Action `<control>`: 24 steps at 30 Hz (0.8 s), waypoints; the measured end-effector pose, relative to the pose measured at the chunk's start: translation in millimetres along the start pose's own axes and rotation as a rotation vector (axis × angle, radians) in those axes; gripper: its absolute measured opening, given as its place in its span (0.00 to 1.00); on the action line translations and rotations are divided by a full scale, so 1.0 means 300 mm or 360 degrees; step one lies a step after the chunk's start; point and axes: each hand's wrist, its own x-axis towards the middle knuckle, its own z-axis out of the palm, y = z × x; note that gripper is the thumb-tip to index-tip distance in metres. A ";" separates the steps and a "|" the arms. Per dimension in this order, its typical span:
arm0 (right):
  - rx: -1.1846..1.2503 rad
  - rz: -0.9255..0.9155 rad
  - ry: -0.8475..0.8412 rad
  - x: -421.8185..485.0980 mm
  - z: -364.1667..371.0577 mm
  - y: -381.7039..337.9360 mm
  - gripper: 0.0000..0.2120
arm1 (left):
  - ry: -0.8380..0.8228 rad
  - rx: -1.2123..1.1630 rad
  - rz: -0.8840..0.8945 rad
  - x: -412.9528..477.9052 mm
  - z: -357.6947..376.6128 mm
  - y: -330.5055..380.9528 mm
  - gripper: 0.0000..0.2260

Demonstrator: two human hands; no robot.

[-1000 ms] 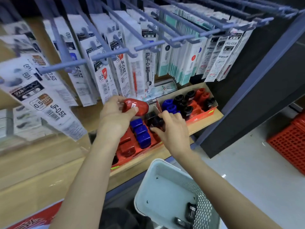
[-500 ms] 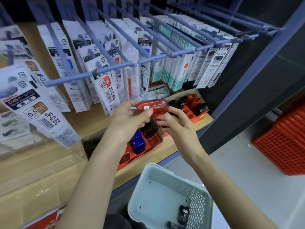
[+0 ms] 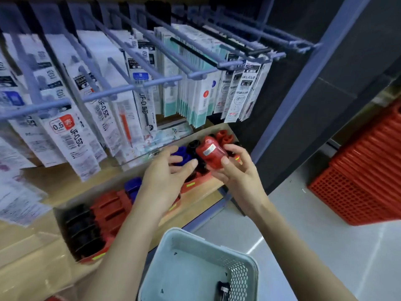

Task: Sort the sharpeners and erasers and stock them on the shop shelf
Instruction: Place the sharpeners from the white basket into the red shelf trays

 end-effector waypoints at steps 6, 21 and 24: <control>-0.0166 0.0076 -0.0215 -0.017 -0.024 0.036 0.10 | 0.0123 -0.0080 0.0113 0.024 0.059 0.003 0.03; -0.2006 -0.0217 0.0354 0.287 -0.216 0.052 0.24 | 0.0285 -0.0012 0.0081 0.041 0.120 -0.007 0.09; -0.1973 -0.0291 0.0362 0.286 -0.219 0.052 0.22 | 0.0301 -0.0052 0.0066 0.051 0.111 -0.012 0.09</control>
